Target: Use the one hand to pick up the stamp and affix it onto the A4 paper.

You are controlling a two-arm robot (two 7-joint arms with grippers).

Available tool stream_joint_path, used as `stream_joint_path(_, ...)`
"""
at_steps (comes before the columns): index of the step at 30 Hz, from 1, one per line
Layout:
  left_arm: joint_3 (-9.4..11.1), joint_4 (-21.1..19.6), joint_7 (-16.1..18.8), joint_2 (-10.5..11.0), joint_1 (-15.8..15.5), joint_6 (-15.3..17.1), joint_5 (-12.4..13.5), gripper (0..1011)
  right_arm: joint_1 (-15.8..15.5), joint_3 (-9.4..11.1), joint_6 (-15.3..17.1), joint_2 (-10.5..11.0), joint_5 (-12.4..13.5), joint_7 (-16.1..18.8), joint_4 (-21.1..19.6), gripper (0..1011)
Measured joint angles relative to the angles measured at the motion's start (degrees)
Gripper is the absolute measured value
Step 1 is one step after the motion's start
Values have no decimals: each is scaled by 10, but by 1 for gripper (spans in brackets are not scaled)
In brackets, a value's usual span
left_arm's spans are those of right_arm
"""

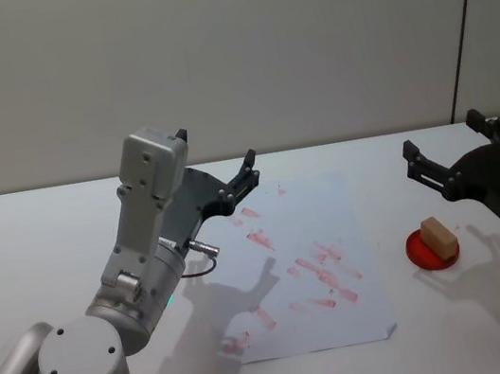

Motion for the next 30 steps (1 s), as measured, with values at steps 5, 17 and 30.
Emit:
stream_joint_path(5,0,0,0,0,0,0,0,1003,0,0,0,0,0,0,0,1001)
stream_joint_path(17,0,0,0,0,0,0,0,1003,0,0,0,0,0,0,0,1001)
stream_joint_path(30,0,0,0,0,0,0,0,1003,-17,6,34,12,6,-11,-15,1001)
